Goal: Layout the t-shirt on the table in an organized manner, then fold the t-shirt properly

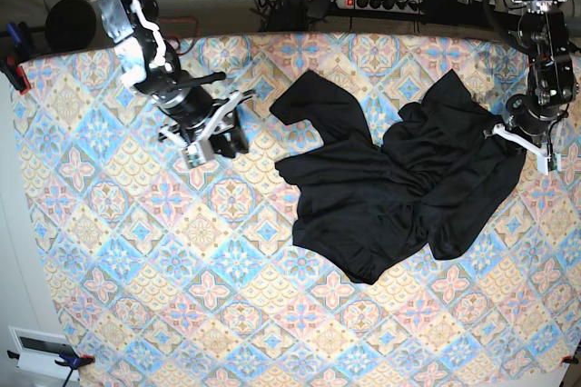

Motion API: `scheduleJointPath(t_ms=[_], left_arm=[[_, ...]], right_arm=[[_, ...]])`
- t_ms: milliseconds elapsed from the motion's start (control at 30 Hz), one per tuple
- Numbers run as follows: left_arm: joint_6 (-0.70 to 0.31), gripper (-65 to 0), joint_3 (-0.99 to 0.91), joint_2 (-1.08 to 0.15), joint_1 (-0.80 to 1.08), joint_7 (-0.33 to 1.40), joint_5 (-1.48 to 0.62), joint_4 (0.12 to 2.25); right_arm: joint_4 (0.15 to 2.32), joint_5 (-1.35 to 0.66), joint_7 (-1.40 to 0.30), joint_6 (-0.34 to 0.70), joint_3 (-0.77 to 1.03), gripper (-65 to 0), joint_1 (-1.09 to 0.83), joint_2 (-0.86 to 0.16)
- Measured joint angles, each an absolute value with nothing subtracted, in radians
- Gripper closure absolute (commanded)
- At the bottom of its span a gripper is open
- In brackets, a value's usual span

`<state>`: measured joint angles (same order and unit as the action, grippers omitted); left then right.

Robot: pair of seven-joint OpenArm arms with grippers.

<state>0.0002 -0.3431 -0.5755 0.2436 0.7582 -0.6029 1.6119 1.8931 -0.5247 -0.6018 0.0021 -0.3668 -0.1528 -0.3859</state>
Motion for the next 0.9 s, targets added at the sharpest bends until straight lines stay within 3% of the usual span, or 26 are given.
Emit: scheduleJointPath(t_ms=[133, 233, 467, 600, 900], left_arm=[[0.001, -20.6, -0.345, -0.581, 0.295, 0.758, -0.603, 1.615], [0.0, -23.7, -0.346, -0.577, 0.332, 0.759, -0.611, 1.615], [0.001, -23.8, -0.345, -0.583, 0.389, 0.754, -0.785, 1.616], [0.0, -23.8, -0.346, -0.579, 0.402, 0.755, -0.802, 1.616], [0.001, -23.8, -0.346, -0.55, 0.405, 0.756, -0.801, 1.617]], right_arm=[[1.842, -0.532, -0.593, 0.005, -0.487, -15.5, -0.02, -0.388], [1.753, -0.531, -0.595, 0.003, -0.539, -15.5, 0.097, -0.384], [1.503, -0.532, -0.603, 0.004, -0.583, -18.2, 0.27, -0.281], [1.36, -0.527, -0.631, -0.002, -0.583, -21.8, 0.348, -0.221], [1.146, -0.525, -0.634, 0.001, -0.583, -22.1, 0.406, -0.106]])
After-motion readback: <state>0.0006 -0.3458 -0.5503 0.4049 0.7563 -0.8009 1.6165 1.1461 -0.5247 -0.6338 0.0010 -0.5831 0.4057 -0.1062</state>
